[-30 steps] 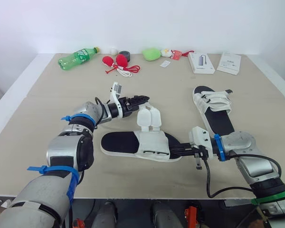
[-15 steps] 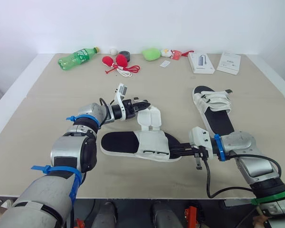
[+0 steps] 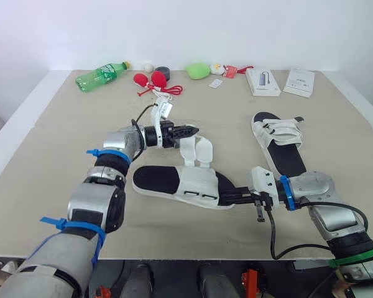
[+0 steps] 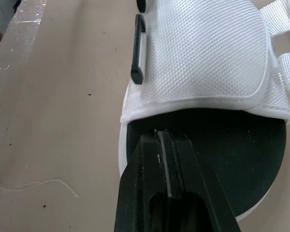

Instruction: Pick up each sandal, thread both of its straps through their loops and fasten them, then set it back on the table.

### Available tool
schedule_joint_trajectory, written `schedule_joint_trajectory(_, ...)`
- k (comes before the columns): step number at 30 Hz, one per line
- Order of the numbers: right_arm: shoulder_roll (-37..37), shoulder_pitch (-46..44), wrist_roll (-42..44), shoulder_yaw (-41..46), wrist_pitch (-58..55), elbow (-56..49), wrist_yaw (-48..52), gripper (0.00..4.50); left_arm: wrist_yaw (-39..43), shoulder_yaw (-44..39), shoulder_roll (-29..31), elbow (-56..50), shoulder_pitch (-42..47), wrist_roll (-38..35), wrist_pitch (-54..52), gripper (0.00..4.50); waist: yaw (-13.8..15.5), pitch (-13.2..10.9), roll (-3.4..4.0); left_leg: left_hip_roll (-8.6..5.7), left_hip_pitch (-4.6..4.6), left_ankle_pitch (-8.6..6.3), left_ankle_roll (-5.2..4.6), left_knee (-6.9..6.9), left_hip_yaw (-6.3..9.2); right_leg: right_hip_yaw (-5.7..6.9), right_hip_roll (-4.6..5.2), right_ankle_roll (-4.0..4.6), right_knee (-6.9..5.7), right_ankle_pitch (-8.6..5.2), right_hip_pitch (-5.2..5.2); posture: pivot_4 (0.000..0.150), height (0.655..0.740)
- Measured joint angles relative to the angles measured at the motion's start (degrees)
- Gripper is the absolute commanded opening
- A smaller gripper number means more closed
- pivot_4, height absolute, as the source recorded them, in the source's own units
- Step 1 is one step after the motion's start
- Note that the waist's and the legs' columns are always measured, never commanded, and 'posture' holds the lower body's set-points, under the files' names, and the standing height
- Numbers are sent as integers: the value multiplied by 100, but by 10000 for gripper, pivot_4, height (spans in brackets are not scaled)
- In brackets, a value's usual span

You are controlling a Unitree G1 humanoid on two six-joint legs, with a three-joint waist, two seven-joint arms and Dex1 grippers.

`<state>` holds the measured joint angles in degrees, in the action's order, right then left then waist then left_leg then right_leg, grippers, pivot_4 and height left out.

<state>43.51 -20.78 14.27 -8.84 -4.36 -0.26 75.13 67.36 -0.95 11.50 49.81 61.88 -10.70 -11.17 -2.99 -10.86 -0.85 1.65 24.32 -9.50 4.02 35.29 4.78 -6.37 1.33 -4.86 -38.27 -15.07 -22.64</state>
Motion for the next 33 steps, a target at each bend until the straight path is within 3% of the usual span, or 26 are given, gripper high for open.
schedule_joint_trajectory(3,8,-10,0,-5,37,42,27,0,314,658,316,-1156,-812,541,2183,756,13,0,0,2,-2,2,3,-2,0,-1,-1,39,1,23,1,1500,7400)
schedule_joint_trajectory(4,11,-21,-5,-5,53,57,40,0,321,962,561,-1392,-1026,881,3459,756,18,0,0,2,-2,2,3,0,0,-1,0,40,1,25,2,1500,7400)
schedule_joint_trajectory(10,3,-45,-20,-15,88,147,92,0,-571,1535,1233,-1111,-866,2869,8771,756,29,0,-2,-4,-9,4,0,18,-13,-16,8,-12,28,32,30,1500,7400)
schedule_joint_trajectory(11,1,-45,-20,-16,89,152,93,0,-603,1533,1232,-1089,-850,2927,8870,756,29,0,-2,-5,-9,4,0,19,-13,-16,8,-13,28,33,31,1500,7400)
schedule_joint_trajectory(13,-29,-80,-33,-44,106,181,99,0,-1148,1282,1205,-966,-697,3934,9888,756,29,-1,-4,-6,-7,5,-2,22,-18,-21,9,-21,29,35,29,1500,7400)
schedule_joint_trajectory(16,-41,-143,-50,-90,109,211,117,0,-1878,943,1205,-932,-516,5026,10247,756,21,0,-4,-4,-8,7,-6,21,-17,-21,6,-24,28,36,27,1500,7400)
schedule_joint_trajectory(18,-44,-161,-50,-102,115,228,132,0,-2882,703,1232,-964,-336,6161,10277,756,15,0,-3,-4,-9,7,-6,20,-16,-21,6,-27,27,34,27,1500,7400)
schedule_joint_trajectory(20,-45,-165,-50,-103,117,231,140,0,-3583,699,1290,-1097,-319,6818,10226,756,11,0,-3,-4,-9,7,-7,20,-16,-21,7,-28,27,34,26,1500,7400)
schedule_joint_trajectory(22,-45,-175,-51,-105,117,242,154,0,-4922,1021,1548,-1461,-307,7819,9852,756,11,0,-3,-4,-8,7,-7,20,-14,-21,7,-31,24,33,25,1500,7400)
schedule_joint_trajectory(23,-45,-177,-51,-106,117,246,155,0,-5178,1102,1610,-1522,-289,8014,9748,756,11,0,-3,-4,-7,7,-7,21,-13,-21,8,-32,22,32,26,1500,7400)
schedule_joint_trajectory(24,-45,-182,-51,-105,116,259,158,0,-6165,1518,1832,-1677,-197,8627,9290,756,14,0,-4,-5,-8,7,-7,22,-12,-19,7,-33,20,32,25,1500,7400)
schedule_joint_trajectory(26,-45,-196,-55,-105,116,269,166,0,-7277,2065,2048,-1709,-12,9254,8759,756,15,0,-3,-6,-8,7,-7,25,-12,-19,8,-40,19,32,27,1500,7400)
schedule_joint_trajectory(28,-45,-199,-55,-106,114,270,177,0,-8377,2675,2214,-1691,115,9595,8431,756,15,0,-3,-6,-8,7,-6,24,-15,-19,8,-42,19,32,26,1500,7400)
schedule_joint_trajectory(33,-44,-202,-56,-106,113,270,211,0,-9132,3310,2376,-1391,204,9494,8293,756,19,0,-3,-5,-8,7,-7,17,-15,-19,7,-40,19,29,22,1500,7400)
